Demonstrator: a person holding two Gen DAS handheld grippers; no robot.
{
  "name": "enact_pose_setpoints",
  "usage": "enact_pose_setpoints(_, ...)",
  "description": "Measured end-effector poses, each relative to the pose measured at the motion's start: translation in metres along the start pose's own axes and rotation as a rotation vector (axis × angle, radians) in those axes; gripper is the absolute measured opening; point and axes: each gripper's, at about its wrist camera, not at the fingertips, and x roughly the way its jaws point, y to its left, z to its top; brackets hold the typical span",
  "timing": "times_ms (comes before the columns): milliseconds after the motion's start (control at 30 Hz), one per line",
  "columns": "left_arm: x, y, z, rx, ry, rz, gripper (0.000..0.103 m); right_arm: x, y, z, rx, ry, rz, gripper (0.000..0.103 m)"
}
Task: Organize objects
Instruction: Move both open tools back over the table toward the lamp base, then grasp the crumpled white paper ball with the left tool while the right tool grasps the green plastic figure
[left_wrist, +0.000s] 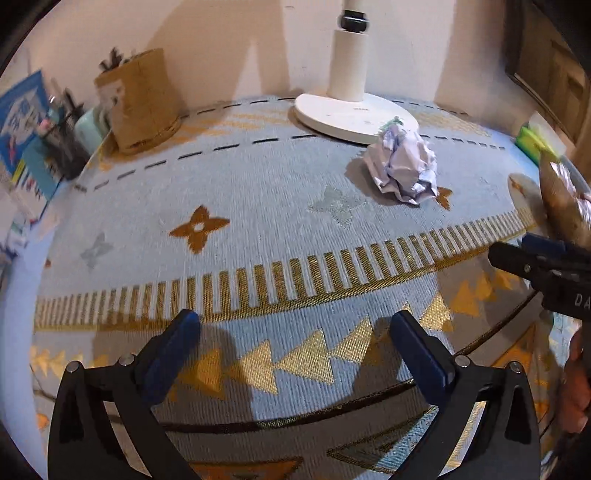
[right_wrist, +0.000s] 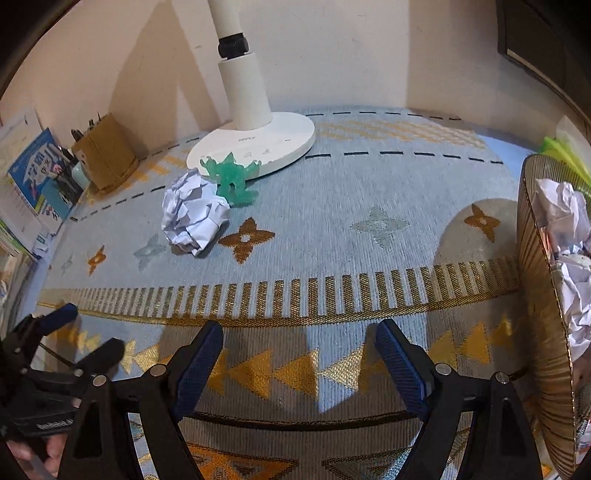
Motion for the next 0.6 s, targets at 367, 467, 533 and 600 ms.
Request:
enact_pose_setpoints(367,-0.025,-0.009,0.057,0.051,-0.056,-0.176,0.102,-0.014,-0.008,0.019,0.046,-0.016,0.052,0.084)
enact_pose_setpoints(467,-0.011,-0.03,0.088,0.148,-0.045,-0.374,0.102,-0.027,-0.01,0.049,0.099,-0.043,0.1,0.084)
enact_pose_setpoints(533,0.006,-0.045,0.094,0.219,-0.007,-0.403,0.102,-0.025,-0.018,0.071,0.175,-0.034,0.121,0.084)
enact_pose_setpoints(600,0.026,-0.053,0.102,0.241,0.016,-0.358,0.101,-0.016,-0.028,0.087,0.249,-0.014,0.154,0.084)
